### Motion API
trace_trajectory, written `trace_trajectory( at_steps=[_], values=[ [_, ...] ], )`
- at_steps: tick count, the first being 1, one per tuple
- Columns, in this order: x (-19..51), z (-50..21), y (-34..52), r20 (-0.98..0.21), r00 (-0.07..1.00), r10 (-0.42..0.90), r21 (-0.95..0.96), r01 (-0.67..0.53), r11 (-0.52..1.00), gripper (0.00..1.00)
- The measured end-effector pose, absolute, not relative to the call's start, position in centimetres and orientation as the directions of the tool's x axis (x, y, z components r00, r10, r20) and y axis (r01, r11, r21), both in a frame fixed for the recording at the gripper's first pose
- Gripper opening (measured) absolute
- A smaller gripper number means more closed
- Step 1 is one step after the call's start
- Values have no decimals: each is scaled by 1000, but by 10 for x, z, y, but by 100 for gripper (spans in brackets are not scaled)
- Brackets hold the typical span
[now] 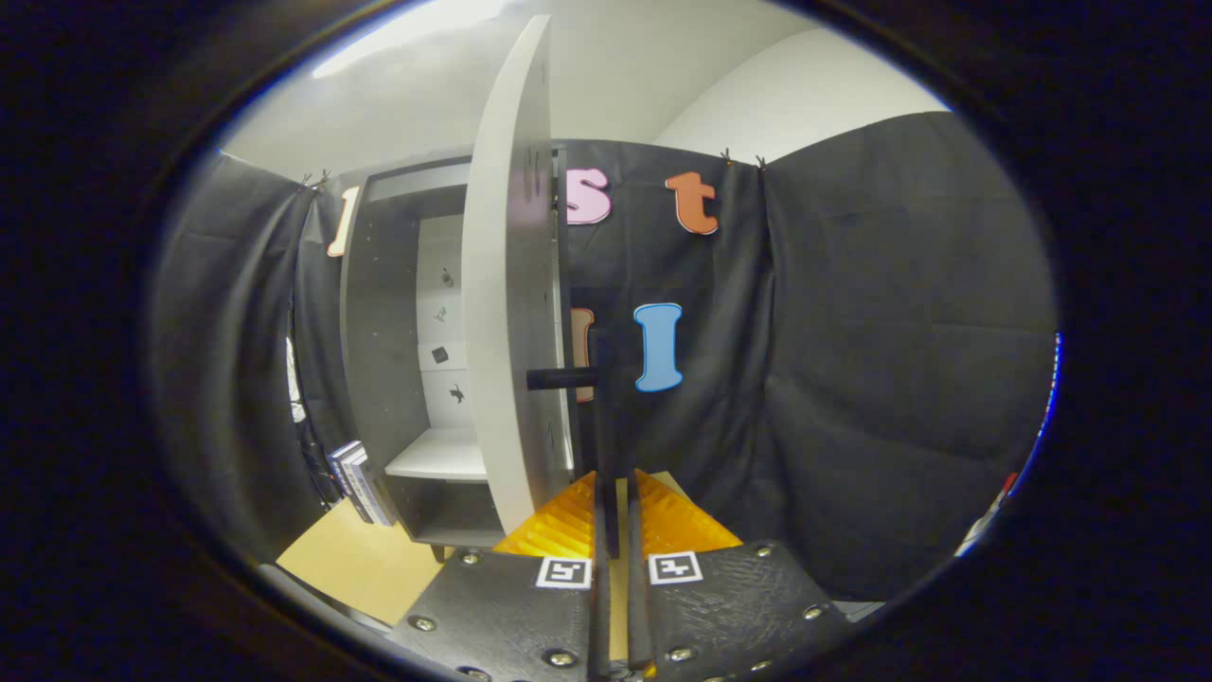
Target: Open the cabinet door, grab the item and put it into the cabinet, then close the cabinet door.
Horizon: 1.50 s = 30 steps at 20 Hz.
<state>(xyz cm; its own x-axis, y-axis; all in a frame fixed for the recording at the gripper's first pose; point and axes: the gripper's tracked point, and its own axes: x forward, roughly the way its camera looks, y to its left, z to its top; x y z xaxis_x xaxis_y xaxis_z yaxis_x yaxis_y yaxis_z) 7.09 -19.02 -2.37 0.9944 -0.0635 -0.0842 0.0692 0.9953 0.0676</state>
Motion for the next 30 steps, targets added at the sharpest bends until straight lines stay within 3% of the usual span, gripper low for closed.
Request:
trace_trajectory(
  at_steps=[6,16,24,27,30],
  values=[
    [71,-27,-207,-94,995,-21,91,30,995,8],
    [45,-36,-211,-130,987,-89,46,96,994,8],
    [-3,-32,-145,-97,991,-96,28,99,995,8],
    [3,-45,-94,-87,996,-33,76,40,996,22],
    [17,-77,-38,-118,991,66,145,-49,988,47]
  ],
)
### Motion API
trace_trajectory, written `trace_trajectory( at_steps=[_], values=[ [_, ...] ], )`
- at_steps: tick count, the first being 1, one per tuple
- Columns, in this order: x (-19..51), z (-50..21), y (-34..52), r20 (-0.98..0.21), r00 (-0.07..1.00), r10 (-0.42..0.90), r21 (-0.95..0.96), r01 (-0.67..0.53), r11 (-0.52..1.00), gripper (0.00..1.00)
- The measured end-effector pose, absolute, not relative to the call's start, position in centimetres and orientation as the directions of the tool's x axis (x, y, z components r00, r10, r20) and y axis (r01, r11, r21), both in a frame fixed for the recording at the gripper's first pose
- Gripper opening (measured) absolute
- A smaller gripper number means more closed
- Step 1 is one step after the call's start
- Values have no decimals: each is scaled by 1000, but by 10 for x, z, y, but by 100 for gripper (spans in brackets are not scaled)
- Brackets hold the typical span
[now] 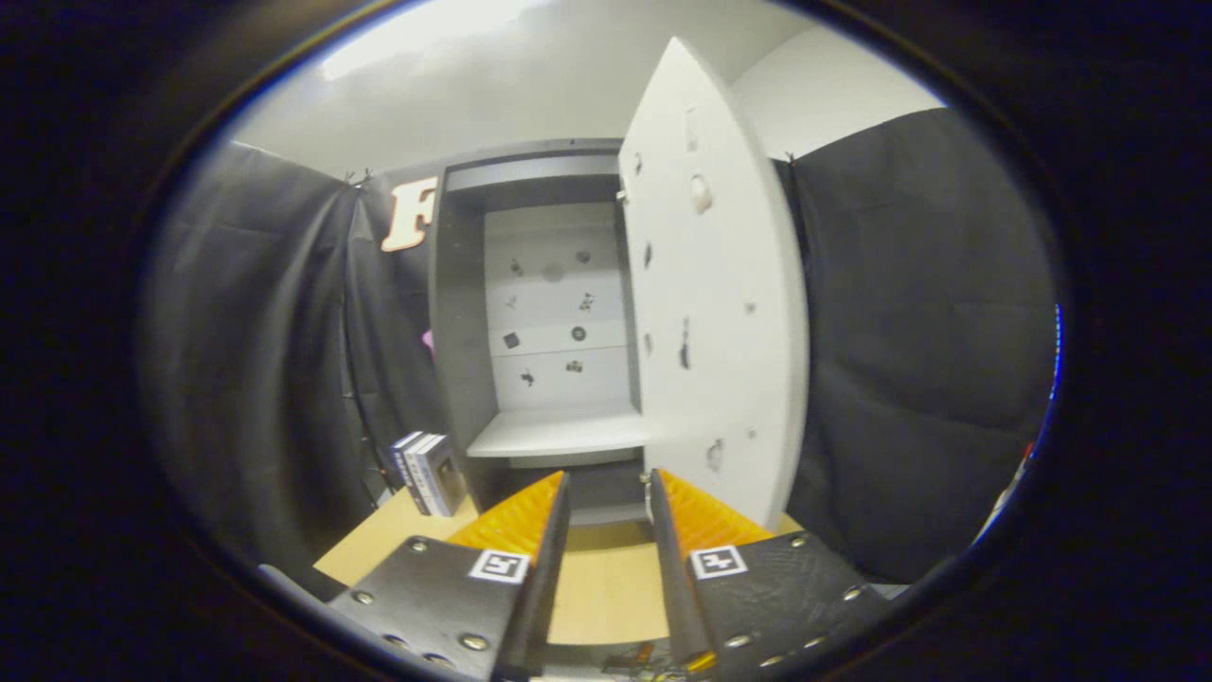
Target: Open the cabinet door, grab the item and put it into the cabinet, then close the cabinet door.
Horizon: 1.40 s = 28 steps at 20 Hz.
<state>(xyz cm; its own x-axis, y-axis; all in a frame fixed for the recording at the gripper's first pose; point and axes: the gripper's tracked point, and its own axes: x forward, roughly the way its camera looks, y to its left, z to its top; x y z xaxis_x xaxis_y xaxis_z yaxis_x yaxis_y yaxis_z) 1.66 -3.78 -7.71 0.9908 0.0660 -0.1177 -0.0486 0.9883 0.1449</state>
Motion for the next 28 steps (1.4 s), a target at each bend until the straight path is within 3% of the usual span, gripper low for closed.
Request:
trace_trajectory(
  at_steps=[2,9,17,26,28],
  values=[
    [34,-107,0,-153,981,123,215,-88,973,63],
    [81,-214,73,-283,940,190,167,-147,975,84],
    [117,-347,122,-441,873,208,118,-173,978,96],
    [138,-451,127,-534,831,159,120,-112,986,96],
    [140,-456,124,-523,841,137,90,-105,990,80]
  ],
)
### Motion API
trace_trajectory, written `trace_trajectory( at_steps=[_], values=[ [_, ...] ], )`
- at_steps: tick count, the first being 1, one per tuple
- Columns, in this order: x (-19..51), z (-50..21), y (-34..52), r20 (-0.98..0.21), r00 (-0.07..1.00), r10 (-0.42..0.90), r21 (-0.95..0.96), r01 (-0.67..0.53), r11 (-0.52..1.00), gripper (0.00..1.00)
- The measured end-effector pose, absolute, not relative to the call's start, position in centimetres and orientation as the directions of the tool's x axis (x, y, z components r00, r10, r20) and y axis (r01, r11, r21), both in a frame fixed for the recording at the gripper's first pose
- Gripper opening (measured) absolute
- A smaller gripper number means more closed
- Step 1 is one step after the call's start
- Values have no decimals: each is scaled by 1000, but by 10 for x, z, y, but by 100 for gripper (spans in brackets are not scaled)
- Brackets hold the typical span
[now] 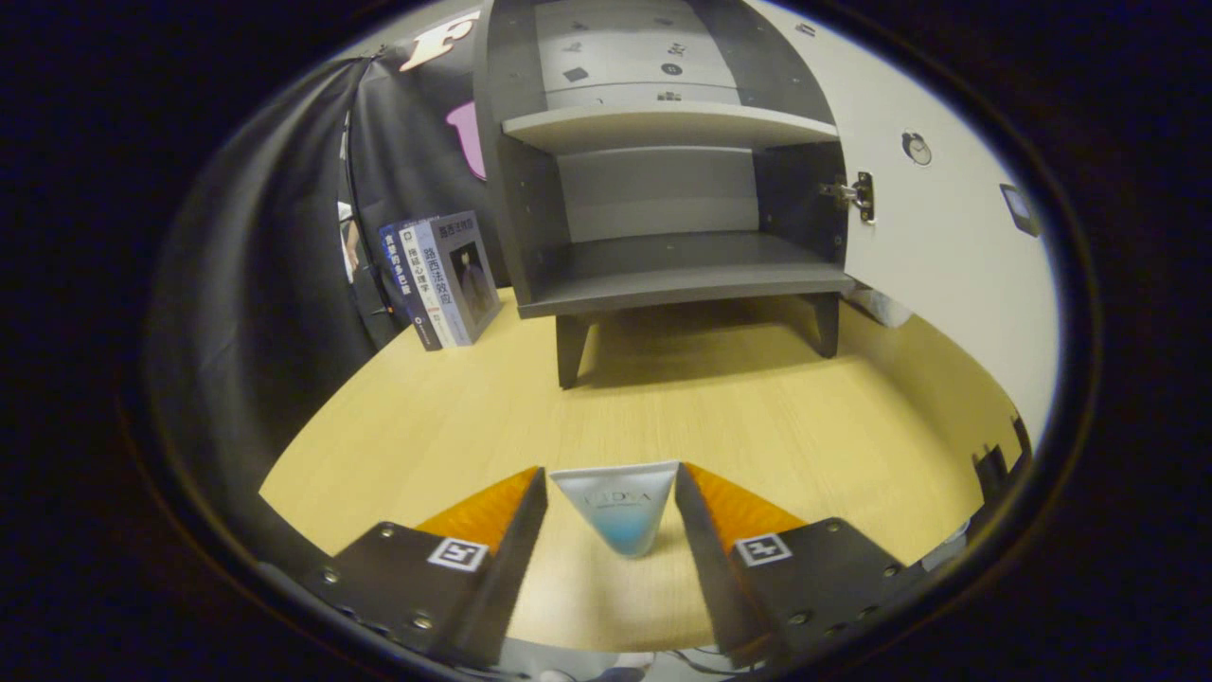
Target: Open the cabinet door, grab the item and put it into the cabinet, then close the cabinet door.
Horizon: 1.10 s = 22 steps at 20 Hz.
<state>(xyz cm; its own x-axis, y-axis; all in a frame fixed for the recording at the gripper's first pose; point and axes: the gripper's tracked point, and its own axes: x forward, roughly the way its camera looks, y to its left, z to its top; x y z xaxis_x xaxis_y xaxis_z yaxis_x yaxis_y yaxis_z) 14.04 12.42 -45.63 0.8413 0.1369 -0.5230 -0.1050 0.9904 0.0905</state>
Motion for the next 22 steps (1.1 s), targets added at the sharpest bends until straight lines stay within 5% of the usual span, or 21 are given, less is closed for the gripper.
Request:
trace_trajectory(
  at_steps=[1,2,9,22],
  values=[
    [141,-456,126,-518,844,141,85,-114,990,61],
    [141,-457,127,-522,840,147,84,-121,989,58],
    [149,-407,130,-492,846,207,110,-176,978,55],
    [285,-124,91,-143,970,198,58,-191,980,54]
  ],
)
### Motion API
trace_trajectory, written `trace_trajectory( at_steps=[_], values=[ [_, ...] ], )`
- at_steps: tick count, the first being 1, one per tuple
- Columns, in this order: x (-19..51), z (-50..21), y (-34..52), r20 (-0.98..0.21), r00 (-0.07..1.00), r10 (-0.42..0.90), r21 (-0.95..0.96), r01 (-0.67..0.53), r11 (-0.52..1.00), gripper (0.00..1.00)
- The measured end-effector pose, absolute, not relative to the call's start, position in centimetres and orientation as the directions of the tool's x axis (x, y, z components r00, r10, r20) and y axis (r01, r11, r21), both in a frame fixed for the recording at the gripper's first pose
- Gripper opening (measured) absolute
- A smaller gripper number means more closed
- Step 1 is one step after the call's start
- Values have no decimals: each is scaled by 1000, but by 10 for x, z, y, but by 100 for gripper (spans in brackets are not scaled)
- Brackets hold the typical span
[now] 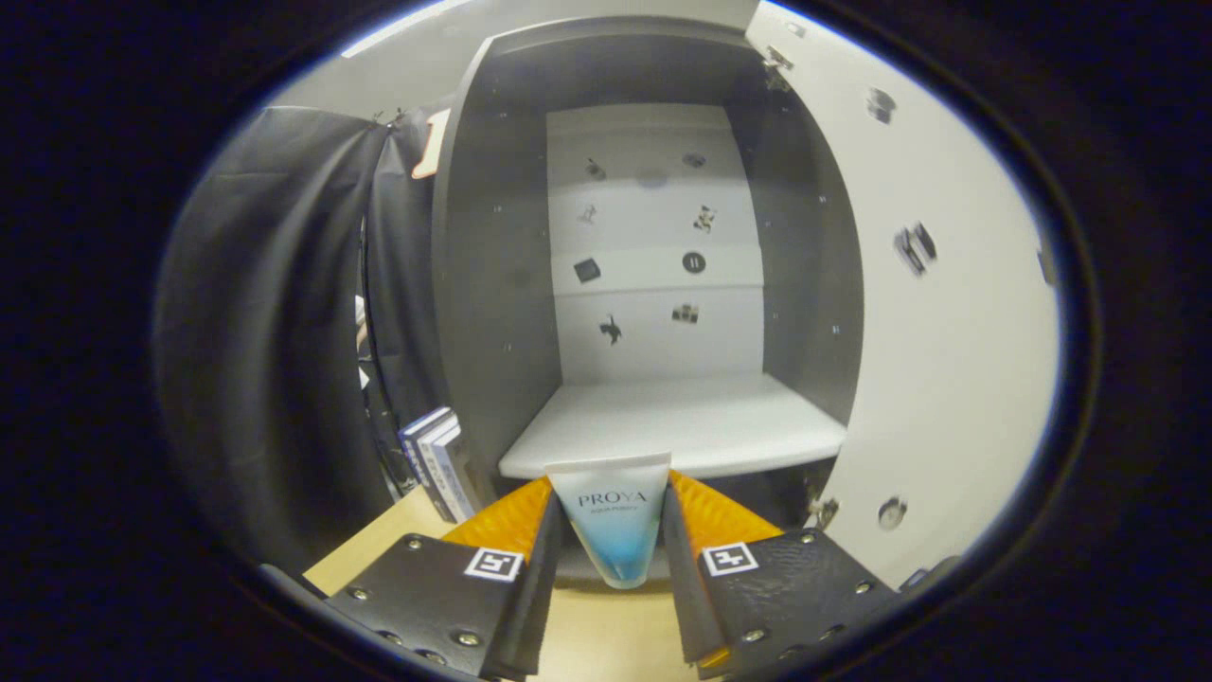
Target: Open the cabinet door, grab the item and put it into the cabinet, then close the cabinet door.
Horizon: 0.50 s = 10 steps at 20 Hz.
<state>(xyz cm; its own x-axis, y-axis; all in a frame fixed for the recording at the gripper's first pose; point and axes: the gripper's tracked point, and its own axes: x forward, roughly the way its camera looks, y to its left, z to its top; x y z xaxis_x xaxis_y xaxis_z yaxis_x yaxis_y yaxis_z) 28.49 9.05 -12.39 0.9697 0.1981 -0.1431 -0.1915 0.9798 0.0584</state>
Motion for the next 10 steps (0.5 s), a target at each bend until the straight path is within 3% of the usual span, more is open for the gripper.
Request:
trace_trajectory(
  at_steps=[3,10],
  values=[
    [334,-95,85,-91,978,186,42,-183,982,54],
    [418,-99,73,-92,984,152,49,-148,988,54]
  ],
)
